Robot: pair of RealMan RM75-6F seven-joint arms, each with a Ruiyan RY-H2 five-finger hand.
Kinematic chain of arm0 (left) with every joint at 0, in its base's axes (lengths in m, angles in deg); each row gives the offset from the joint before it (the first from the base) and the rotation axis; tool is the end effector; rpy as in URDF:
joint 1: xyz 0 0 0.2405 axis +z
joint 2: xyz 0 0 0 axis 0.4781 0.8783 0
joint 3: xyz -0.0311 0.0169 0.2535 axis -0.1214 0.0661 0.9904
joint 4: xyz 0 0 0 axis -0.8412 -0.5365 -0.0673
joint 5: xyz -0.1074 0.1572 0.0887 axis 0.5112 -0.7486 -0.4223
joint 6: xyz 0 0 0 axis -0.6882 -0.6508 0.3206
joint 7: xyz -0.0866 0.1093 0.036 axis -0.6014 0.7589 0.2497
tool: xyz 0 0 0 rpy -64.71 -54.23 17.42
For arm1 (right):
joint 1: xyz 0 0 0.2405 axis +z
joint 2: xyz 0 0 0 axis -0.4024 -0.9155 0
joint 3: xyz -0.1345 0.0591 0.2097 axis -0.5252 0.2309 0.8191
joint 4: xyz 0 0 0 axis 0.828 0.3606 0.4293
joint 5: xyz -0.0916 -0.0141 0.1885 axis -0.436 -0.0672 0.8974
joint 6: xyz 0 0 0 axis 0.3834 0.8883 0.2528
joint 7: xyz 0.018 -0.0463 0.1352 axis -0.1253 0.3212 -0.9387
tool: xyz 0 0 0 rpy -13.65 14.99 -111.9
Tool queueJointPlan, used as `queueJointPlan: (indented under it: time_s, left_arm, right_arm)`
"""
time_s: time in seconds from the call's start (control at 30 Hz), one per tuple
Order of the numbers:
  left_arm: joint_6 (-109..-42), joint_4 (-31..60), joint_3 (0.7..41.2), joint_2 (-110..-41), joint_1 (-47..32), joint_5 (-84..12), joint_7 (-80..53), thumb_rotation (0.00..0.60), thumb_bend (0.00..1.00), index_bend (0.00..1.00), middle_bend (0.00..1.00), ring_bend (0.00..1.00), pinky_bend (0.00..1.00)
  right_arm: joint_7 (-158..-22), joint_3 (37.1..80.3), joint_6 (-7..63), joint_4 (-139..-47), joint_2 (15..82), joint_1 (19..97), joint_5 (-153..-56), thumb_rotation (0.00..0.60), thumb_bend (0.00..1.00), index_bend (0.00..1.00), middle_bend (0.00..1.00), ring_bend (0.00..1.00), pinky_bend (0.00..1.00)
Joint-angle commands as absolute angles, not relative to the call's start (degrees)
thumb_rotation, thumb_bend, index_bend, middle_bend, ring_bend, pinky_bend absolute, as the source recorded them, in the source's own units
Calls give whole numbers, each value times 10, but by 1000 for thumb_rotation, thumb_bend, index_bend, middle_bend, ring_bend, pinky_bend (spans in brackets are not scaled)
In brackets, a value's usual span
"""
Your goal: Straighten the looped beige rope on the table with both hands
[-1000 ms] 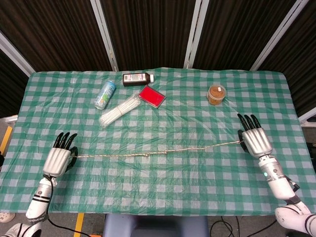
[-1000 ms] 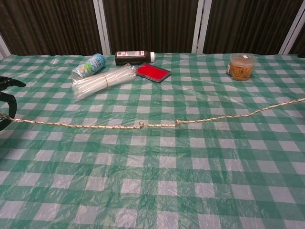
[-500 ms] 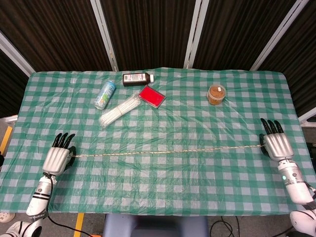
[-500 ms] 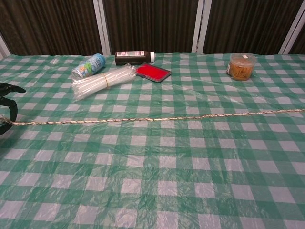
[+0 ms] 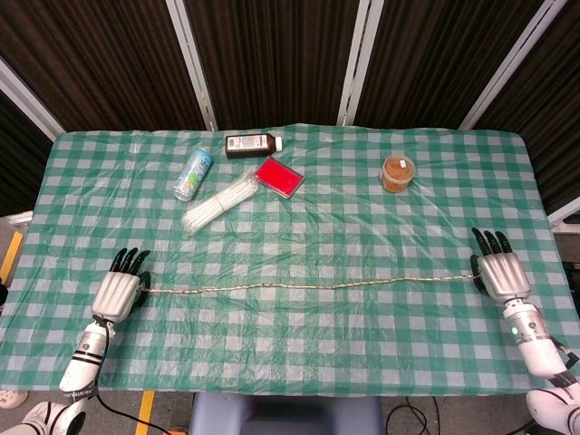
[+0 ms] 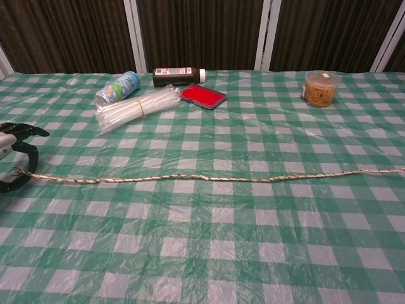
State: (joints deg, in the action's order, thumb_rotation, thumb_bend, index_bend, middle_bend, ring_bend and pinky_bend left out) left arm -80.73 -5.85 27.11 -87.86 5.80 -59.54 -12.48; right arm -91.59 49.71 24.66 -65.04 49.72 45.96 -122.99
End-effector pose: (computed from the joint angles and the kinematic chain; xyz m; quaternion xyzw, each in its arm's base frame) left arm -0.3181 0.2866 0.0056 -0.7088 -0.3248 -0.3286 0.5331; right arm -0.3941 -0.2996 0.0957 0.7053 -0.3244 0.2083 0.5949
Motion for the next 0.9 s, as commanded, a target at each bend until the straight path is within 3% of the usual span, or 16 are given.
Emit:
queueJointPlan:
  time_s: [0.03,0.17,0.23,0.4,0.53,0.73,0.9]
  left_arm:
    - [-800,-59,275,-879,57,-596,-127,600,454,490,97,0,58]
    - [-796,-51,281,-873,59,-599,-136,600,450,95,53,0,57]
    - [-795,-42,282,-866,61,-598,-141,600,440,4,17,0,55]
    - [-807,-4,284,-837,72,-598,-154,600,424,0,0,0,55]
    - [-849,55,289,-792,93,-609,-178,600,428,0,0,0,55]
    - [-977,182,313,-699,147,-671,-209,600,430,0,0,0,49]
    - [-1062,268,354,-635,210,-711,-184,600,416,0,0,0,42]
  right_arm:
    - [-913,494,224,-648,497,460,-1226,600,585,620,91,0,0]
    - [-907,494,198,-662,486,462,-1216,600,483,298,9,0,0]
    - [-903,495,191,-668,481,461,-1211,600,434,195,0,0,0]
    - [-903,500,191,-692,464,454,-1203,600,369,21,0,0,0]
    - [-928,503,241,-738,435,433,-1214,600,334,0,0,0,0]
    - [-952,497,412,-882,358,368,-1270,600,323,0,0,0,0]
    - [-857,466,537,-1019,302,295,-1320,600,323,0,0,0,0]
